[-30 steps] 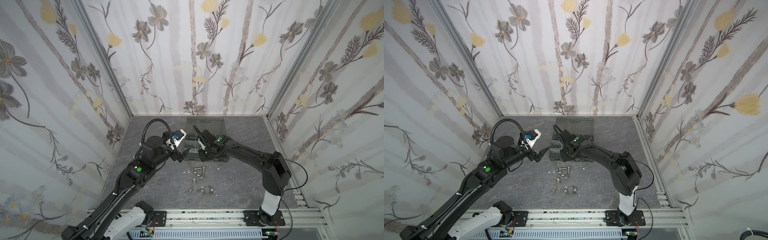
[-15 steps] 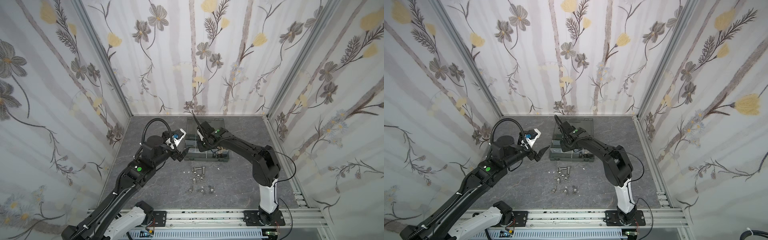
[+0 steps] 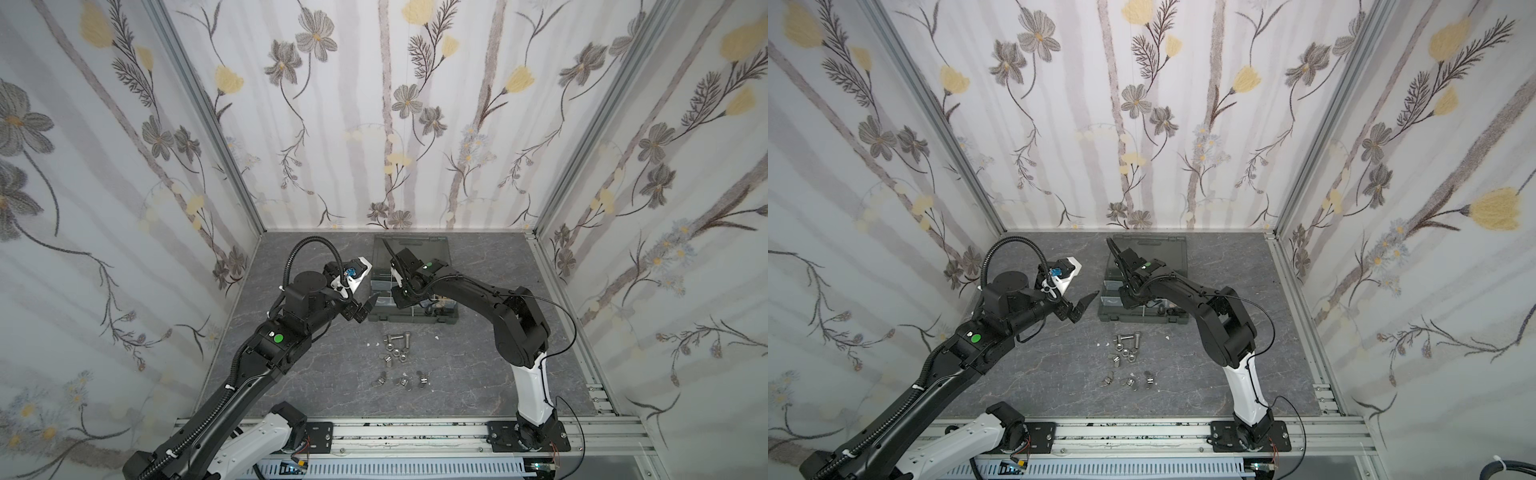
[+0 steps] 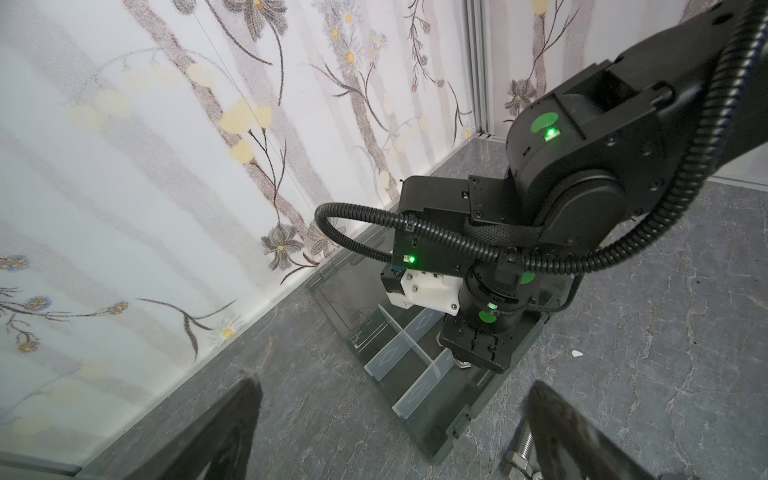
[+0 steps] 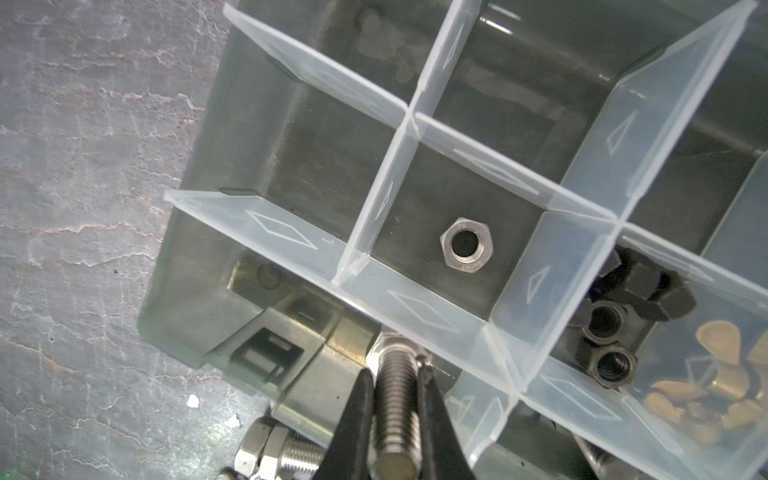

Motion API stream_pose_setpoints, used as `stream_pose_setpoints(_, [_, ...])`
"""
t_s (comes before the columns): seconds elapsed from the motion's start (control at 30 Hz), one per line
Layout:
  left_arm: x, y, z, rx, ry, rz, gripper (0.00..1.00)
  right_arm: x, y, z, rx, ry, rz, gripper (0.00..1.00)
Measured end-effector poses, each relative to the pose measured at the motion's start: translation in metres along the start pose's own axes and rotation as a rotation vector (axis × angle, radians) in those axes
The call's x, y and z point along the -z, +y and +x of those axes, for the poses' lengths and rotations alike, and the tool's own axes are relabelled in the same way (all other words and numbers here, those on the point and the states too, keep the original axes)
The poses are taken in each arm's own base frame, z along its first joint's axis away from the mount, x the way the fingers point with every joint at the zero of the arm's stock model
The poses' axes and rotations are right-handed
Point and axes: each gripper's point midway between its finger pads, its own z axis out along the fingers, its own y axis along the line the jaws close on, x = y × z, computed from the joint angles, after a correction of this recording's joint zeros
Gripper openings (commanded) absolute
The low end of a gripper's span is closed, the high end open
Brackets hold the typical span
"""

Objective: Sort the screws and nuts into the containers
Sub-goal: 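Lift the silver bolt over the compartment holding the silver nut, then open the right gripper to drop the silver bolt in the compartment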

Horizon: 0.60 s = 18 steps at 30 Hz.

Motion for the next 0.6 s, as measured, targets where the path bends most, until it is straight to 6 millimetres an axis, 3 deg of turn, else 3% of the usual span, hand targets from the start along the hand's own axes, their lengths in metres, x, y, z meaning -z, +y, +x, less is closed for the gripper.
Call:
stream_pose_setpoints(0.23, [0.000, 0.000, 0.001, 0.000, 0.011, 0.004, 1.00, -0.020, 0.002, 0.016, 0.012, 0.047, 0.001, 0.17])
stream_pose_setpoints(0.6, [0.000, -0.002, 0.004, 0.001, 0.023, 0.012, 1.00, -0.014, 0.012, 0.015, 0.047, 0.030, 0.000, 0.38])
